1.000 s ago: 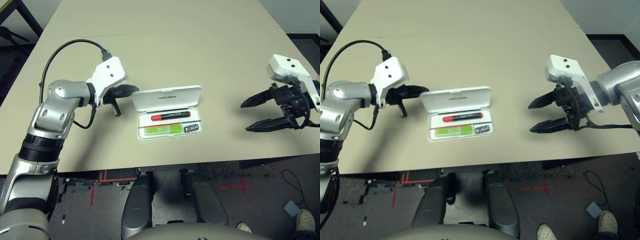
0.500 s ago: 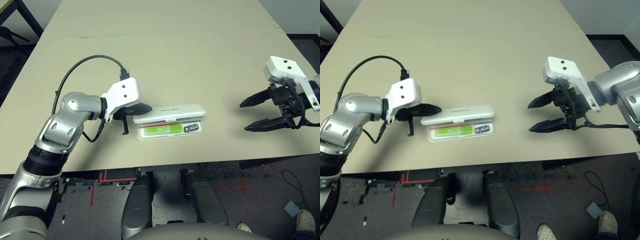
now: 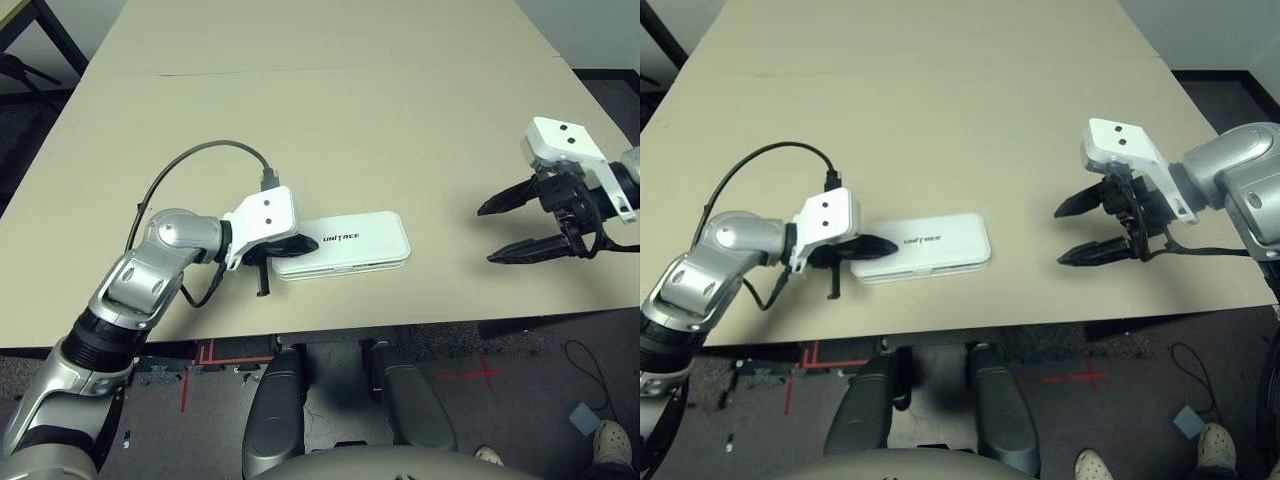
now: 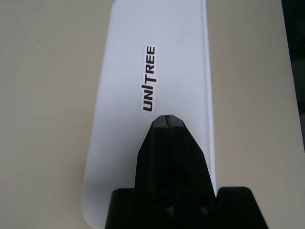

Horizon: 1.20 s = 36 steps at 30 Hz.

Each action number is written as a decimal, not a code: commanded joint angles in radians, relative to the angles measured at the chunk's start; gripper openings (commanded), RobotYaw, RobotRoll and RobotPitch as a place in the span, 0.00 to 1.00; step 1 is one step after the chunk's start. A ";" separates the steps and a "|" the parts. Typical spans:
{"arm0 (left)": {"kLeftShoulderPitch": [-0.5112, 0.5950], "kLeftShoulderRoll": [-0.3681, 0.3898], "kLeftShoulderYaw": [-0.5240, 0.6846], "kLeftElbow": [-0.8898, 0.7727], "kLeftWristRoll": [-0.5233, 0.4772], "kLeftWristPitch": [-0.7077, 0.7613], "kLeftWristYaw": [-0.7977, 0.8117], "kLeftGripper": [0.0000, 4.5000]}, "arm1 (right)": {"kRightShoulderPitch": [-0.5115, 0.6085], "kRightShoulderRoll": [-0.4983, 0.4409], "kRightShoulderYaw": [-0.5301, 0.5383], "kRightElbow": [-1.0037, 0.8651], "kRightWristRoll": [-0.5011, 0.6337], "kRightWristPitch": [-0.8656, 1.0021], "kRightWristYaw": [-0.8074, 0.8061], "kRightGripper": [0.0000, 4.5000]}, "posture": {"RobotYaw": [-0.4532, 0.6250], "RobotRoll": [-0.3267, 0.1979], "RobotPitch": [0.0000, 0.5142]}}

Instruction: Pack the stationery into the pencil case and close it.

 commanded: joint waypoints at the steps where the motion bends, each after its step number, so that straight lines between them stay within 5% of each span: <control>1: 0.008 -0.011 -0.037 -0.011 0.014 0.002 0.004 0.01 | 0.000 0.001 0.014 0.004 -0.017 -0.008 0.010 1.00 | 0.45 0.62 0.41; 36: 0.013 -0.017 -0.052 0.045 0.077 -0.014 0.044 0.01 | 0.007 0.076 -0.011 0.007 -0.044 -0.020 -0.071 1.00 | 0.44 0.62 0.42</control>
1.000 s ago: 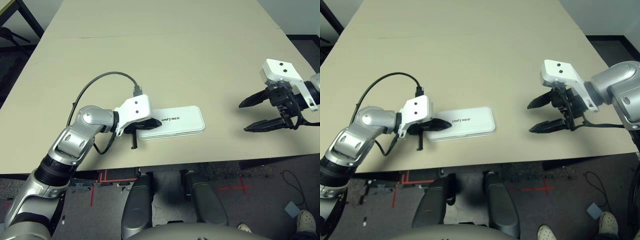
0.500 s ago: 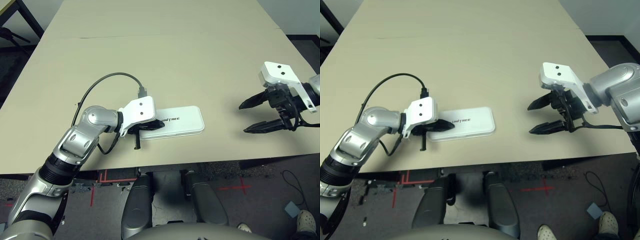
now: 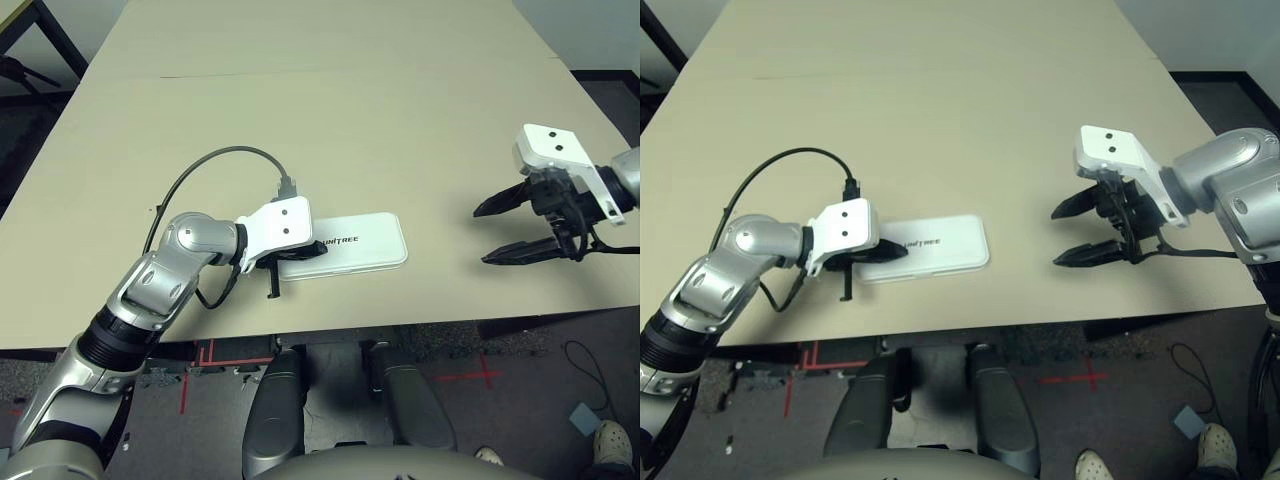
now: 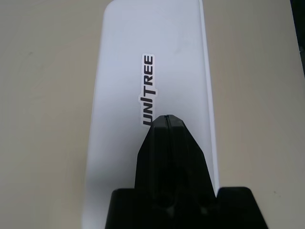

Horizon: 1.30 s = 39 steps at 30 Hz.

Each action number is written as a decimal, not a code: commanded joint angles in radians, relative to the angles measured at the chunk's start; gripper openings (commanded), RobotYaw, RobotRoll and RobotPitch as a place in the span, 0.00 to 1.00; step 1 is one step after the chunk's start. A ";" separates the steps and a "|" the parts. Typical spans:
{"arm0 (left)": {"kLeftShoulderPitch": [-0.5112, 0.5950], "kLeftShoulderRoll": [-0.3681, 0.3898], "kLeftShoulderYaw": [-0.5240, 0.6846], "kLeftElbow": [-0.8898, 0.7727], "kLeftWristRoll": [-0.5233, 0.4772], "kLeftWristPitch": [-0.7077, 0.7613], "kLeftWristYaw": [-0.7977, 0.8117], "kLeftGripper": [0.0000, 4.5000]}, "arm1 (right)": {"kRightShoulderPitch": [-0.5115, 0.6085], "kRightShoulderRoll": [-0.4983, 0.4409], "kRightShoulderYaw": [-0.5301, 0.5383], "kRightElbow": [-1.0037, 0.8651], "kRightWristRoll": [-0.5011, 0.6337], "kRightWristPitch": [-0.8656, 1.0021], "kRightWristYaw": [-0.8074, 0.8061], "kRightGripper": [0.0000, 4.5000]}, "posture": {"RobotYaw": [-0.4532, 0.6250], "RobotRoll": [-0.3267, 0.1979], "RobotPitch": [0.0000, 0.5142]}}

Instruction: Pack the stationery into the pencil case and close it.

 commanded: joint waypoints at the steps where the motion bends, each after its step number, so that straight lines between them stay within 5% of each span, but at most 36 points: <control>1: 0.029 -0.017 0.036 0.037 -0.014 0.005 0.031 0.01 | -0.011 0.044 -0.019 0.020 -0.008 -0.020 -0.058 1.00 | 0.44 0.62 0.42; 4: 0.047 -0.068 0.165 0.027 -0.095 0.007 0.087 0.13 | -0.018 0.137 -0.100 0.072 0.021 -0.020 -0.185 1.00 | 0.44 0.62 0.42; 10: 0.118 -0.115 0.411 0.036 -0.186 -0.006 0.221 0.64 | 0.017 0.313 -0.284 0.179 0.040 -0.073 -0.469 1.00 | 0.46 0.62 0.41; 14: 0.096 -0.158 0.554 0.192 -0.169 -0.132 0.348 0.97 | 0.026 0.431 -0.387 0.308 0.013 -0.228 -0.690 1.00 | 0.47 0.62 0.40; 19: 0.002 -0.196 0.709 0.490 -0.163 -0.316 0.531 0.99 | -0.018 0.521 -0.498 0.576 -0.051 -0.551 -1.000 1.00 | 0.47 0.62 0.39; 27: -0.125 -0.147 0.823 0.913 -0.148 -0.591 0.686 0.99 | -0.109 0.502 -0.561 0.924 -0.100 -0.828 -1.273 1.00 | 0.46 0.62 0.39; 39: -0.141 -0.140 0.788 1.004 -0.151 -0.672 0.684 0.99 | -0.160 0.495 -0.553 1.068 -0.100 -0.883 -1.272 1.00 | 0.46 0.62 0.46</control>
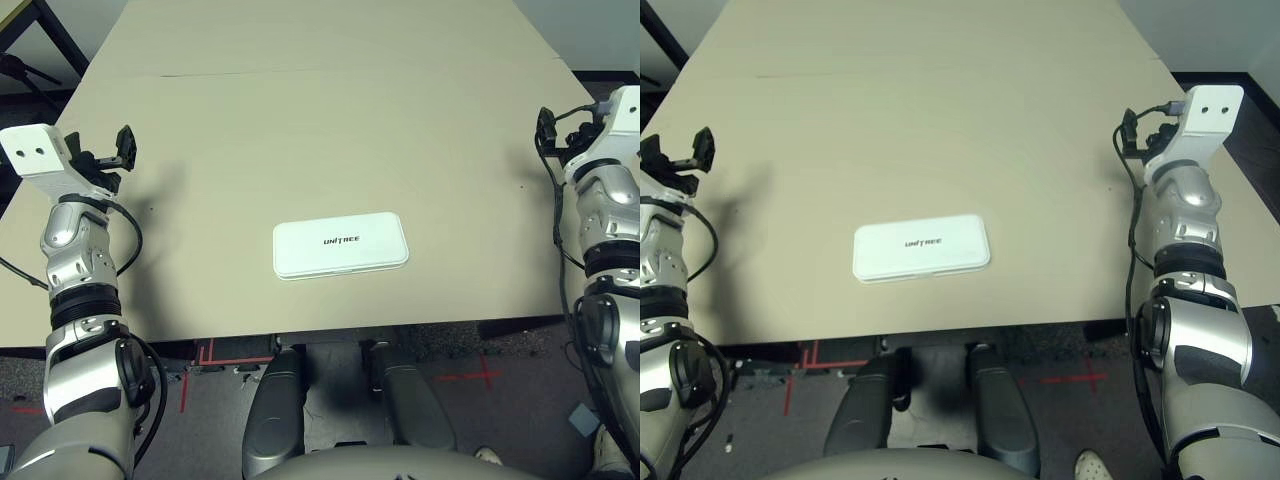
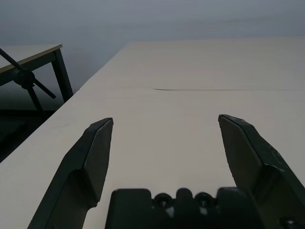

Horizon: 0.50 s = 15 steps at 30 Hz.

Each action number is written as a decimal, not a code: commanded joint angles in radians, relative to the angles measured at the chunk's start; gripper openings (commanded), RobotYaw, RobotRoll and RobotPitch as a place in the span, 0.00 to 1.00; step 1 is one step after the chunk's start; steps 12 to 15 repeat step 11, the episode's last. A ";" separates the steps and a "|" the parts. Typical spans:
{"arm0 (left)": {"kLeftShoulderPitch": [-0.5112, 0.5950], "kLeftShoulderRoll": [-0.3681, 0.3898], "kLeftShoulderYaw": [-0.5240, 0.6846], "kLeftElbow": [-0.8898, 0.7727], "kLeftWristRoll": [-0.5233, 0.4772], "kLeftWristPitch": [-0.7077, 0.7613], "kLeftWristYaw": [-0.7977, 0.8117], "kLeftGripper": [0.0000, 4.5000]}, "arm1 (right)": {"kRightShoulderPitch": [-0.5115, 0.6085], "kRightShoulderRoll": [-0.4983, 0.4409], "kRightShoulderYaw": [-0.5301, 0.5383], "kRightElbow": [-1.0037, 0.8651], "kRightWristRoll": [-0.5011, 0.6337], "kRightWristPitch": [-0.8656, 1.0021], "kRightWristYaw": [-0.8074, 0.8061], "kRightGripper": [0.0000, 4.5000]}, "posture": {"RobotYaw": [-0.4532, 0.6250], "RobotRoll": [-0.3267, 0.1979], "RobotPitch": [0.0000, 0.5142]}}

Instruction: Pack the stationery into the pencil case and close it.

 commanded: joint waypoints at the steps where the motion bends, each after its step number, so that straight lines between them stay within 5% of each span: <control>1: 0.016 -0.004 -0.018 0.001 0.006 -0.004 0.005 0.99 | -0.002 -0.013 0.000 0.034 -0.005 -0.012 0.006 1.00 | 0.45 0.62 0.46; 15: 0.022 -0.006 -0.036 -0.026 -0.003 0.012 0.007 0.99 | -0.002 -0.012 0.003 0.040 -0.006 -0.014 0.013 1.00 | 0.46 0.62 0.47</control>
